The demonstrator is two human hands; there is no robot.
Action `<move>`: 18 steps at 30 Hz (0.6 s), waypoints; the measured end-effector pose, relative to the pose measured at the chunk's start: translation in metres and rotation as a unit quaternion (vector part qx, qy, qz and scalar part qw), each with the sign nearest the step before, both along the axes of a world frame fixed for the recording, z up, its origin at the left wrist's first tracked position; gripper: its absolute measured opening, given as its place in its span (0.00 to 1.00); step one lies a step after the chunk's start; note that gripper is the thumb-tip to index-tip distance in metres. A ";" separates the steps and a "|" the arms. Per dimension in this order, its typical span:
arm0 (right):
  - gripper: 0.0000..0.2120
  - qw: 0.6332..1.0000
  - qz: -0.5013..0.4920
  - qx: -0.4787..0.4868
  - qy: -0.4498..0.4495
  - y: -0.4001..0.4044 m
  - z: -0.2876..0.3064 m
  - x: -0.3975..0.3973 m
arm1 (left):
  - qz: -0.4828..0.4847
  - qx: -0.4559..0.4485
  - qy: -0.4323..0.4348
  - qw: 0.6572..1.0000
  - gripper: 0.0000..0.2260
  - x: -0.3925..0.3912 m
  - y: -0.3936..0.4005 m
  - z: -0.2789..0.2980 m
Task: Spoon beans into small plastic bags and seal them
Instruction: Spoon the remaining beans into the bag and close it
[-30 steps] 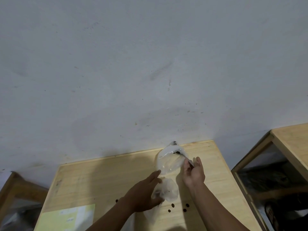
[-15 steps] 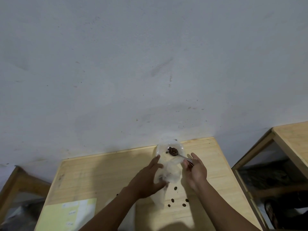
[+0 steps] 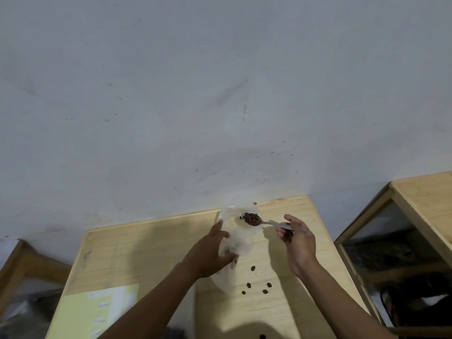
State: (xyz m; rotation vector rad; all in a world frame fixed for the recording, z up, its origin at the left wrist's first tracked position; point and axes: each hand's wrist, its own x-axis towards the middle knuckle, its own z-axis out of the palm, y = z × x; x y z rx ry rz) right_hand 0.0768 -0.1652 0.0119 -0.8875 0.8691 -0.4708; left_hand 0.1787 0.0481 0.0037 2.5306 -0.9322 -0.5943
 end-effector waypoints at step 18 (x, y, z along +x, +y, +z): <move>0.11 0.980 0.108 -0.164 -0.001 0.013 0.015 -0.020 | 0.049 -0.018 0.045 0.998 0.28 -0.009 0.002 -0.005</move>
